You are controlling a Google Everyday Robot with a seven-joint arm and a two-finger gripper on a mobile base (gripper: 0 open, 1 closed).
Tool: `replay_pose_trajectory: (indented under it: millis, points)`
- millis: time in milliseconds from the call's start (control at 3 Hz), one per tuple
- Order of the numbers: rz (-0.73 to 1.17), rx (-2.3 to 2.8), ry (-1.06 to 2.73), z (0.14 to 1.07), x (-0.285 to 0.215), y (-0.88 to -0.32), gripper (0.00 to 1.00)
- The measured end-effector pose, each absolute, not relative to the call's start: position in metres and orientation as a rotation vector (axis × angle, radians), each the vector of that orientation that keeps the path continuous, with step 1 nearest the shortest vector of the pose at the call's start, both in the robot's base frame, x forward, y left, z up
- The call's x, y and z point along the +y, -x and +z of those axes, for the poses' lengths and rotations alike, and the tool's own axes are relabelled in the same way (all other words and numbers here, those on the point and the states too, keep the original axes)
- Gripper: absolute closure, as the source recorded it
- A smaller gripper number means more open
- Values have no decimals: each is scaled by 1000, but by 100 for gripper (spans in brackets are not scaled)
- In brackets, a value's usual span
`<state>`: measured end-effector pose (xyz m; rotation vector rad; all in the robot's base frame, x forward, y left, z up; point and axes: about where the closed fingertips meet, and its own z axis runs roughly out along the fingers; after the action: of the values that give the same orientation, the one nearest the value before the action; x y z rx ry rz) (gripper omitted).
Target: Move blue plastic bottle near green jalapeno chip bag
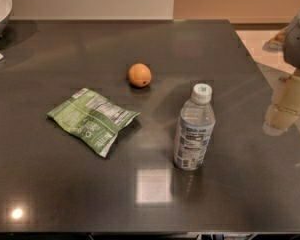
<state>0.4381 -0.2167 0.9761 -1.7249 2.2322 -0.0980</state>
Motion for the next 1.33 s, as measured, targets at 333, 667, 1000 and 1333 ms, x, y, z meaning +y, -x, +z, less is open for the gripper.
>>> replay_pose_trajectory:
  millis: [333,667,1000,1333]
  points:
    - [-98,2232,1725,976,-217,-438,0]
    - [-54,2215,1717,975,-210,-441,0]
    - [52,2155,1702,969,-196,-445,0]
    - [198,2045,1696,968,-173,-441,0]
